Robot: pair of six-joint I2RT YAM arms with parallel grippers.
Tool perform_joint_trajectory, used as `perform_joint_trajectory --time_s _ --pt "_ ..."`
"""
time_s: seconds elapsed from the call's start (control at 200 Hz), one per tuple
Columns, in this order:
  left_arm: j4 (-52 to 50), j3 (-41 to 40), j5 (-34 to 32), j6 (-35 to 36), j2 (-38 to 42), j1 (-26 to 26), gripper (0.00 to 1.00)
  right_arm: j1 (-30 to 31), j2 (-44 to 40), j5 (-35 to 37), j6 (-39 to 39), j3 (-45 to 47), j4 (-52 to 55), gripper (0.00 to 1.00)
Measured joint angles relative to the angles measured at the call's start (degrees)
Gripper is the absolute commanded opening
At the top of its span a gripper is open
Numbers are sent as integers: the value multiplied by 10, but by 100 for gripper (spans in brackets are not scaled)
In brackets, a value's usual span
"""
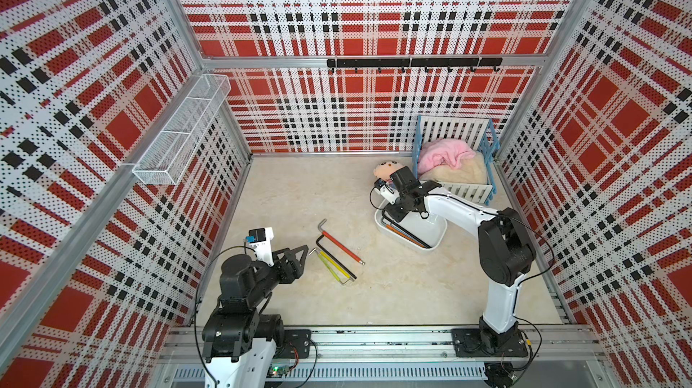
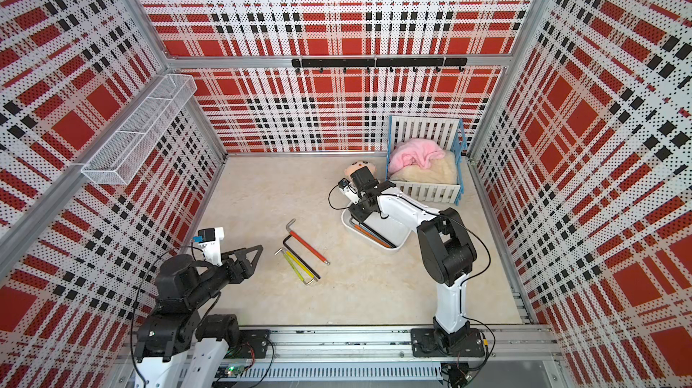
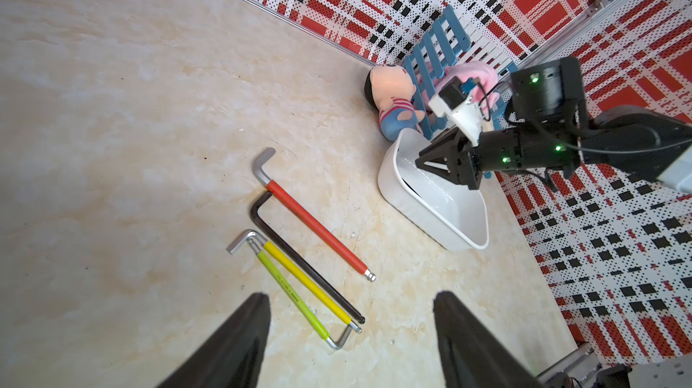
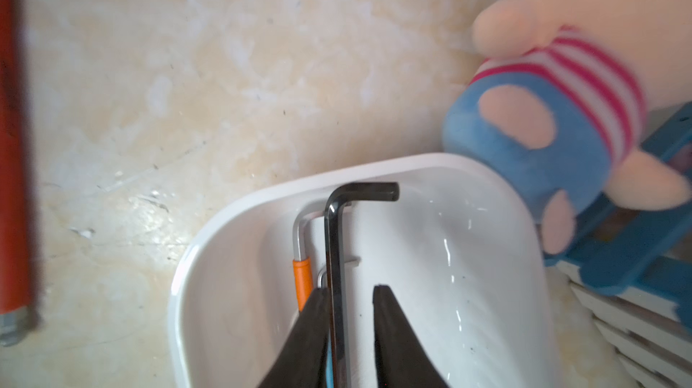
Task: Put the hex key on the desktop into the storage box
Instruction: Place the Allen key in the storage box.
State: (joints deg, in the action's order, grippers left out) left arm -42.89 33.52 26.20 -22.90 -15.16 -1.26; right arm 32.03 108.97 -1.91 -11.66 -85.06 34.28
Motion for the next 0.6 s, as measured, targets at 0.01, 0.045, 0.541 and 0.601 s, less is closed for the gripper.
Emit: perform_joint_trajectory --time_s 0.01,0.045,0.541,0.601 --pt "0 0 0 0 0 0 74 0 -2 0 1 -2 0 27" --pt "0 0 0 0 0 -1 74 3 -9 0 7 -10 0 27" --pt "0 0 0 0 1 -3 74 168 67 9 107 -170 37 27" --pt "0 0 0 0 1 -4 74 183 96 11 117 -199 51 29"
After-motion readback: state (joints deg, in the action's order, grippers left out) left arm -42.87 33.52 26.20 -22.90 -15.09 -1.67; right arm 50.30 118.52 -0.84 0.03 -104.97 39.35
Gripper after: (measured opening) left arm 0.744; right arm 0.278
